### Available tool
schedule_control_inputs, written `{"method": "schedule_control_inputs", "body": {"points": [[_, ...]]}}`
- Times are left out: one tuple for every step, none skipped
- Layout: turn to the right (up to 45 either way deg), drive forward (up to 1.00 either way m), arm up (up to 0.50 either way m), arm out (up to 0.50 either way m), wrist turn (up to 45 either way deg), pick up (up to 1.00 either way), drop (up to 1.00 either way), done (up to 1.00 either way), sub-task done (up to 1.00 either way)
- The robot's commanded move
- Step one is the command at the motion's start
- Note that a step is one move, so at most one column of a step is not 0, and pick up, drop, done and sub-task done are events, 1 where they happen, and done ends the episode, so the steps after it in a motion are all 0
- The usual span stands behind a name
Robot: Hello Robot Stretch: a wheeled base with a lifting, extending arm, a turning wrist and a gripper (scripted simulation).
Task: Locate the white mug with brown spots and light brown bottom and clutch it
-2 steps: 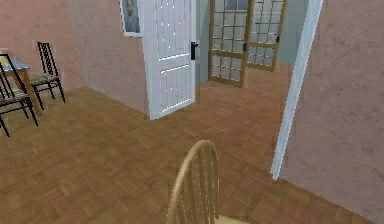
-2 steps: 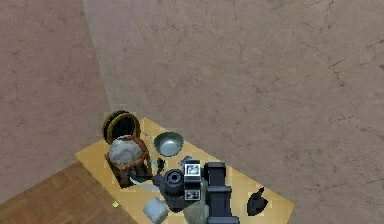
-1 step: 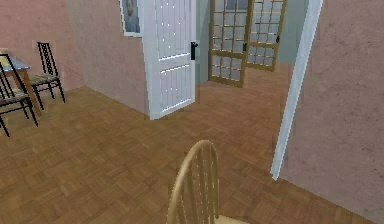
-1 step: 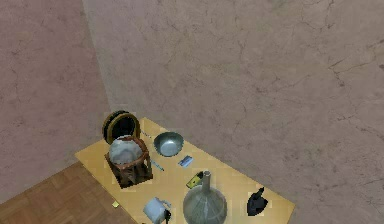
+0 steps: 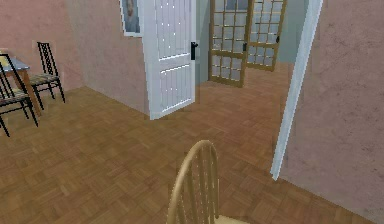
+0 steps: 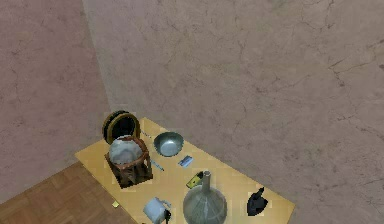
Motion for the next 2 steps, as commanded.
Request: {"method": "schedule_control_inputs", "body": {"points": [[0.0, 0.00, 0.10, 0.00, 0.0, 0.00, 0.00, 0.00, 0.00], [0.0, 0.00, 0.00, 0.00, 0.0, 0.00, 0.00, 1.00, 0.00]]}}
